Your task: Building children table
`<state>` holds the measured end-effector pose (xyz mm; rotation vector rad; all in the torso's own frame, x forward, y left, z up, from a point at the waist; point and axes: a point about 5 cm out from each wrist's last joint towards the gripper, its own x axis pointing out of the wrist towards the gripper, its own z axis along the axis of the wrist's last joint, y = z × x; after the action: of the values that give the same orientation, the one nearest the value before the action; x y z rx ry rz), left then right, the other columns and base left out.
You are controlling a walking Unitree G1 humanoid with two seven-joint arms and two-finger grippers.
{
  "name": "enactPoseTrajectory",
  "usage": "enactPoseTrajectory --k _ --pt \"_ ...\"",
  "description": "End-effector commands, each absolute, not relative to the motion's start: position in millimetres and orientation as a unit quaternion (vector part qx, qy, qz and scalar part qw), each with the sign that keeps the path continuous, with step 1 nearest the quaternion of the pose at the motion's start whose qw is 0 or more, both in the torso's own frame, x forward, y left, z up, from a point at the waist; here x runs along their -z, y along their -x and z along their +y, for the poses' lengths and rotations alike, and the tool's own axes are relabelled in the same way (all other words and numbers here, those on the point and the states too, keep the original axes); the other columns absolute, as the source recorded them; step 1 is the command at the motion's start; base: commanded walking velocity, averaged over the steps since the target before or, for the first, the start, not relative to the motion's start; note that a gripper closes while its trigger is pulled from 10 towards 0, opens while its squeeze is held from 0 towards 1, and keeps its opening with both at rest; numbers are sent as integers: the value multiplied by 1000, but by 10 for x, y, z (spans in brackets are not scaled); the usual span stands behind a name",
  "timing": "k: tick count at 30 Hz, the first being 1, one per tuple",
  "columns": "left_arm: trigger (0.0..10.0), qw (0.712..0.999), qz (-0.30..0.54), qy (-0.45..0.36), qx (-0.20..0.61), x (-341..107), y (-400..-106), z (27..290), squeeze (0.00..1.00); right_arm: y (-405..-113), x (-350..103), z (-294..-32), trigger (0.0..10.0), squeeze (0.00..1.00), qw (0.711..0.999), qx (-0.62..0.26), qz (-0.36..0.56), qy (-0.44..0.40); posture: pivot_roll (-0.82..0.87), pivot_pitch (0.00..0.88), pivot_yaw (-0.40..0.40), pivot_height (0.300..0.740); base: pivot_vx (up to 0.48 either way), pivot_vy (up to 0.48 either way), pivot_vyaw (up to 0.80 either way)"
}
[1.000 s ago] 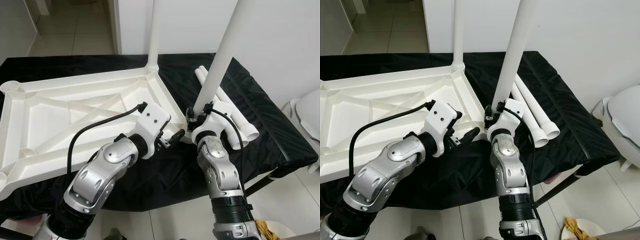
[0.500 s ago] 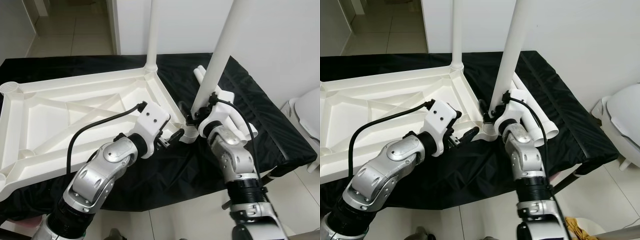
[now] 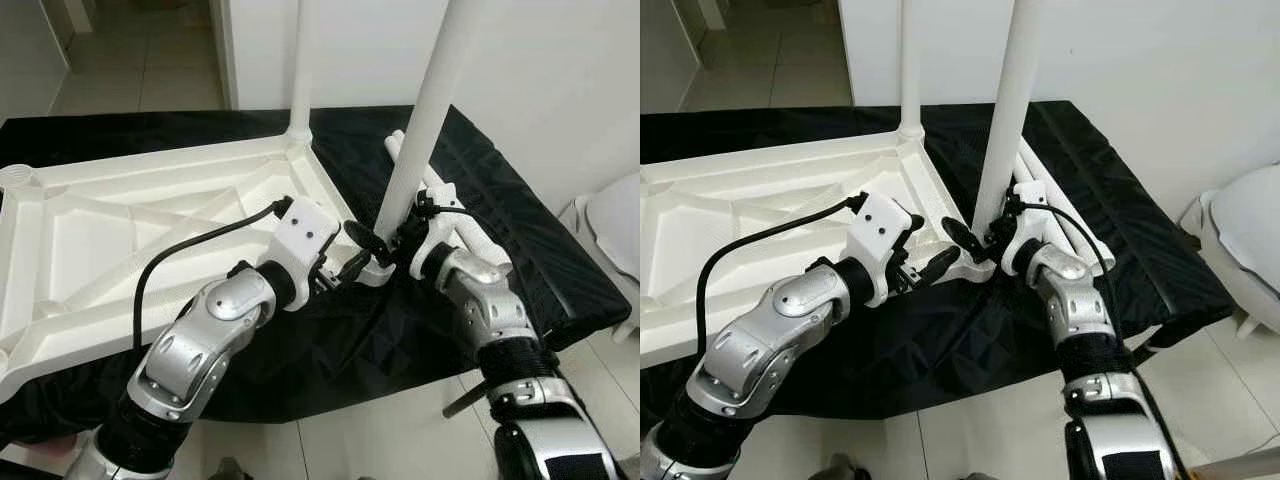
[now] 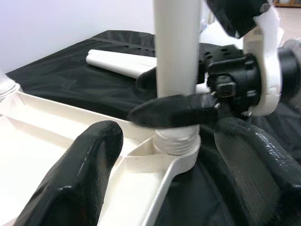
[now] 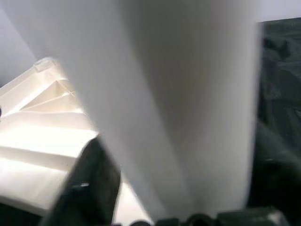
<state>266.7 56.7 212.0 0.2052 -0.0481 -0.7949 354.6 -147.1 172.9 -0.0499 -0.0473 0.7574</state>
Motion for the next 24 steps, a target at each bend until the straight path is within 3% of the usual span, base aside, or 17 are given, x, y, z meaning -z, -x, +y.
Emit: enactPoseTrajectory --k 1,15,19,24 --pt "10000 905 -29 -101 413 -2138 -2647 553 0 -3523 -1617 -1462 0 0 921 -389 0 20 8 60 -24 740 0 0 0" --pt "10000 906 -36 -101 409 -2143 -2657 551 0 -3493 -1479 -1622 0 0 914 -405 18 28 0 63 -34 740 0 0 0" --pt "10000 906 -43 -107 408 -2141 -2664 538 0 -3514 -1468 -1555 0 0 948 -319 10 -3 -13 52 -38 740 0 0 0" --pt "10000 905 -44 -106 409 -2135 -2666 533 0 -3465 -1432 -1437 0 0 961 -274 17 -26 -17 51 -33 740 0 0 0"
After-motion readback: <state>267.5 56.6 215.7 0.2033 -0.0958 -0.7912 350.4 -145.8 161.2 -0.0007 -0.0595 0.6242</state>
